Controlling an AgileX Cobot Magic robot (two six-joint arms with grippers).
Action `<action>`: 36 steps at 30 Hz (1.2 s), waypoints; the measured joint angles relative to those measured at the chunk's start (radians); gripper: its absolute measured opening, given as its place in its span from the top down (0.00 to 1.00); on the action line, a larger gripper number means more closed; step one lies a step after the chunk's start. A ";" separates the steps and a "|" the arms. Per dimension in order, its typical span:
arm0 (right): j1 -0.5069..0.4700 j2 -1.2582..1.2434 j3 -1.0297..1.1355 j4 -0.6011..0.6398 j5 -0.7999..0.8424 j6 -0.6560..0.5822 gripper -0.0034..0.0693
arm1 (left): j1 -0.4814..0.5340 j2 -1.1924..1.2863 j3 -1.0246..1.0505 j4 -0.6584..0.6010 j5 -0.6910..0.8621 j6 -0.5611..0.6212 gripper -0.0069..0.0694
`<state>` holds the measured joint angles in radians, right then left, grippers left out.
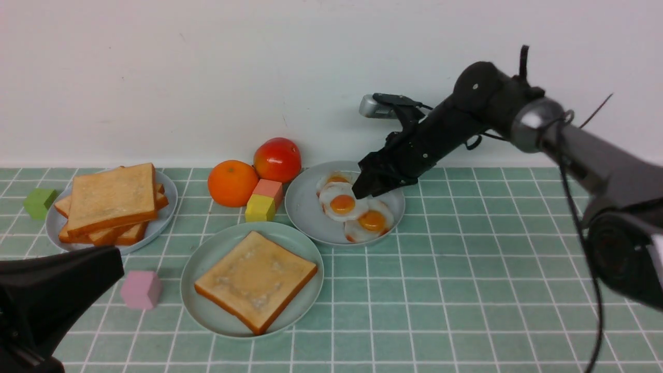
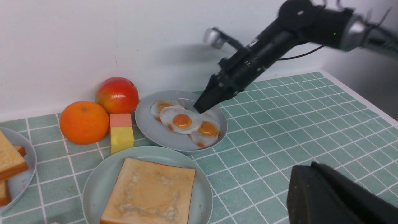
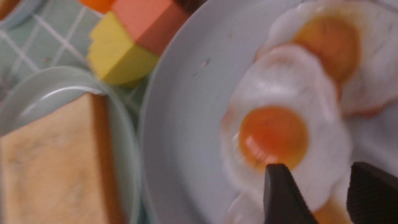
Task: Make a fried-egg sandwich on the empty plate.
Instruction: Use the right arm to grab a fried egg
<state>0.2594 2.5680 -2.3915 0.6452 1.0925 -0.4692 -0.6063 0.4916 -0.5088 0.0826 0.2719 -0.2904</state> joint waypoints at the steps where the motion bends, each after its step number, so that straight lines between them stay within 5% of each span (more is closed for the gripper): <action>1: 0.000 0.025 -0.039 -0.006 0.007 0.000 0.52 | 0.000 0.000 0.000 0.000 0.000 0.000 0.93; 36: 0.000 0.120 -0.119 0.073 -0.046 0.003 0.52 | 0.000 0.000 0.001 -0.015 0.000 0.000 0.92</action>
<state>0.2594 2.6883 -2.5101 0.7182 1.0468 -0.4663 -0.6063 0.4916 -0.5077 0.0677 0.2719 -0.2906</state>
